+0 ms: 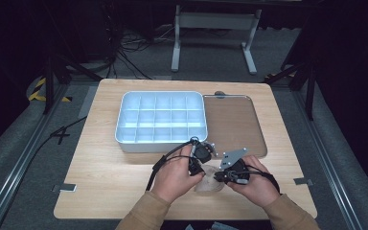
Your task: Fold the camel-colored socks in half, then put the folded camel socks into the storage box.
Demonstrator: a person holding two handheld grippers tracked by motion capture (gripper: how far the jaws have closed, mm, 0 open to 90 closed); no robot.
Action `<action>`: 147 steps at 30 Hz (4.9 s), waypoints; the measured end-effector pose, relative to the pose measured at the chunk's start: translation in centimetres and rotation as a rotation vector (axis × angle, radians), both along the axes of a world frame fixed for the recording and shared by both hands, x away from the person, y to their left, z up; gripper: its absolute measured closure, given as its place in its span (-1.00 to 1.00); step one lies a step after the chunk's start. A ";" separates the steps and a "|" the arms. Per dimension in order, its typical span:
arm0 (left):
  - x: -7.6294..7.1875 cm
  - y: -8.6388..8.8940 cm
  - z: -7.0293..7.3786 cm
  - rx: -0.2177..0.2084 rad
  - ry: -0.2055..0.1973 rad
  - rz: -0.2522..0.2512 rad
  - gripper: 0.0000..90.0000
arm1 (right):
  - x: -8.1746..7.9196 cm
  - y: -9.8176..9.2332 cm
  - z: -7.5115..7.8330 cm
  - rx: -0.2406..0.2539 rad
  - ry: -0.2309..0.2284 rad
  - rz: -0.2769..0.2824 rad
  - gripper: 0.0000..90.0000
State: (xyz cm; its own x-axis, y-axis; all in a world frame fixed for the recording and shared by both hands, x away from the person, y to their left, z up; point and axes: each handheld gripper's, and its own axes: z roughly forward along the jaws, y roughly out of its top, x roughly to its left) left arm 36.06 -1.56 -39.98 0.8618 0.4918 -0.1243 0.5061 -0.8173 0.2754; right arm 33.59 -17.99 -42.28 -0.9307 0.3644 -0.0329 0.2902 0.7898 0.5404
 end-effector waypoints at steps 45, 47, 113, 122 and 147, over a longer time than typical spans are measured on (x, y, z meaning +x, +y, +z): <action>-0.9 2.9 1.6 0.040 -0.025 -0.053 0.38 | 0.5 -1.8 -0.5 0.012 0.053 -0.028 0.79; -0.8 3.5 1.8 0.026 -0.022 -0.039 0.37 | 0.4 -2.0 -0.2 0.019 0.053 -0.036 0.77; -0.3 4.9 -2.1 0.032 0.003 0.034 0.50 | 1.1 -0.5 -2.1 0.092 0.107 -0.097 0.93; -0.2 3.5 -2.8 0.036 -0.007 -0.007 0.69 | 1.4 -1.0 -2.9 0.082 0.136 -0.098 0.95; -0.2 0.8 -4.2 0.038 -0.060 -0.097 0.98 | 1.1 -0.9 -3.0 0.080 0.112 -0.101 0.97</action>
